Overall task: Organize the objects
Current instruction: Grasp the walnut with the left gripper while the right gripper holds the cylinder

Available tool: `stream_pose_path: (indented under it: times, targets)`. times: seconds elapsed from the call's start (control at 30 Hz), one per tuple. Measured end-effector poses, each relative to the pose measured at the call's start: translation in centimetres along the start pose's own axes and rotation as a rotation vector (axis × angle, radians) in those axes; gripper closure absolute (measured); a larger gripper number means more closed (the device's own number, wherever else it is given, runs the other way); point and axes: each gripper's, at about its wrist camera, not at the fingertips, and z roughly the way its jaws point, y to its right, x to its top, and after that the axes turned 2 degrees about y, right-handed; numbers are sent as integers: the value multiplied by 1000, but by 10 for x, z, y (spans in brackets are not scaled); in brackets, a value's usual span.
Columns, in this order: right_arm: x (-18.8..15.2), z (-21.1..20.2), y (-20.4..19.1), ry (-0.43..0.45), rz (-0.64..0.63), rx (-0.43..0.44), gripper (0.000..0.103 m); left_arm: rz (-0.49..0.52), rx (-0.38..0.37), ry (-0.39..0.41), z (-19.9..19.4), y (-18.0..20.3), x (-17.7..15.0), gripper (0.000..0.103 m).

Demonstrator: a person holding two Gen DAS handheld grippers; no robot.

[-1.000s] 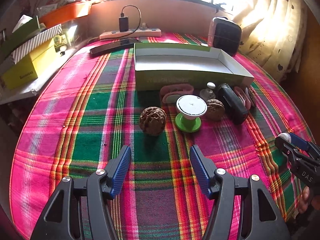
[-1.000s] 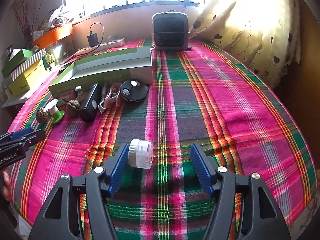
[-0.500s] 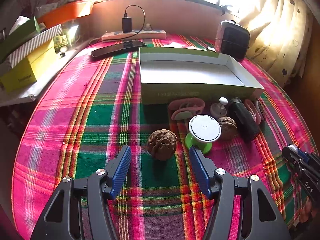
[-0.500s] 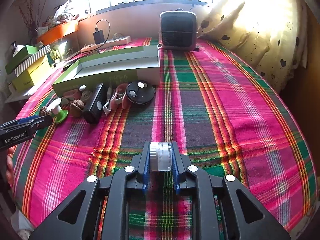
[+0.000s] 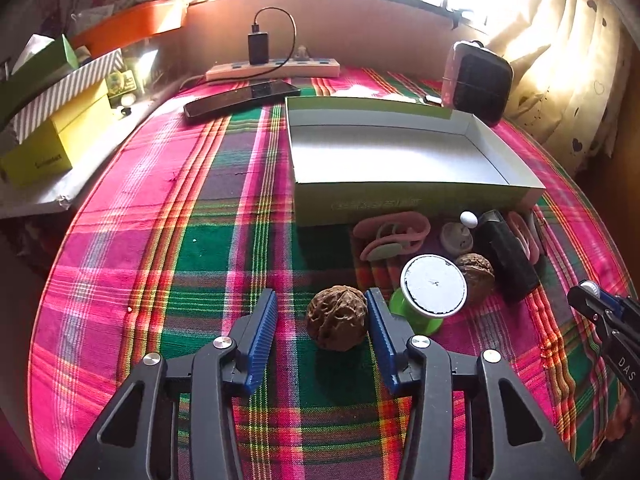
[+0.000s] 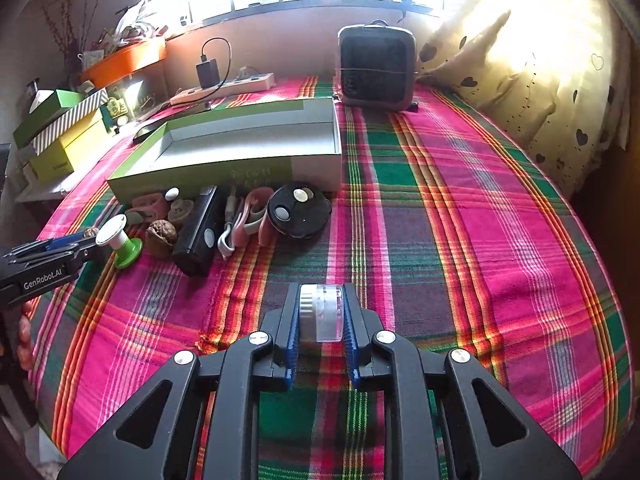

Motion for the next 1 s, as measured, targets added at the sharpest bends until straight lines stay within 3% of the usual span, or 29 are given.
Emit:
stream_pose_path:
  times: [0.2,0.57,1.0]
  targets:
    - [4,4,-4,-4,-6,13,83,-6,10,-4,1,-4,2,75]
    - [9,6,-7,-1,-15,33,83,-10,15,-3,1,-6,4,75]
    - [34,-4,-17,65,-58,64,83,17,-2,44,-17,0,27,75]
